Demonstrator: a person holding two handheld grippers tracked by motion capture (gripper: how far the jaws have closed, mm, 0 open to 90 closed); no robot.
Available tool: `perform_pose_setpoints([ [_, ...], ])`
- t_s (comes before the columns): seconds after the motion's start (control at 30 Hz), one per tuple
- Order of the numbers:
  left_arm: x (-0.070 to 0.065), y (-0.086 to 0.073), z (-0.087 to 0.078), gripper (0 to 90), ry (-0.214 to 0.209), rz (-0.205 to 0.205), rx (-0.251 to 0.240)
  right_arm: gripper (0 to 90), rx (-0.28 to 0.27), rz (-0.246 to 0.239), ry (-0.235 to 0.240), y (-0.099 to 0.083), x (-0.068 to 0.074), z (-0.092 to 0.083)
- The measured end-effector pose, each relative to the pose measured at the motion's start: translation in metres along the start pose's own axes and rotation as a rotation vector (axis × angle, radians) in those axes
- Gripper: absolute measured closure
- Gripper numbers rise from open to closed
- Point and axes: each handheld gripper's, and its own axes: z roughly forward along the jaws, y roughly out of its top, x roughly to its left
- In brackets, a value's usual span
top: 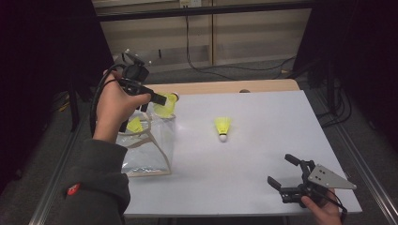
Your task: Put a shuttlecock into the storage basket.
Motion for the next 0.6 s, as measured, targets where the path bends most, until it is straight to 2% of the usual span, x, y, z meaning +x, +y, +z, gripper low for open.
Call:
perform_pose_setpoints([
  [0.4, 0.012, -0.004, -0.006, 88.0, 0.032, -0.031, -0.004, 2.7, 0.002, 0.001, 0.002, 0.0, 0.0, 0.0],
  [0.6, 0.016, -0.006, -0.009, 88.0, 0.036, -0.032, -0.002, 2.7, 0.002, -0.001, 0.002, 0.0, 0.0, 0.001],
])
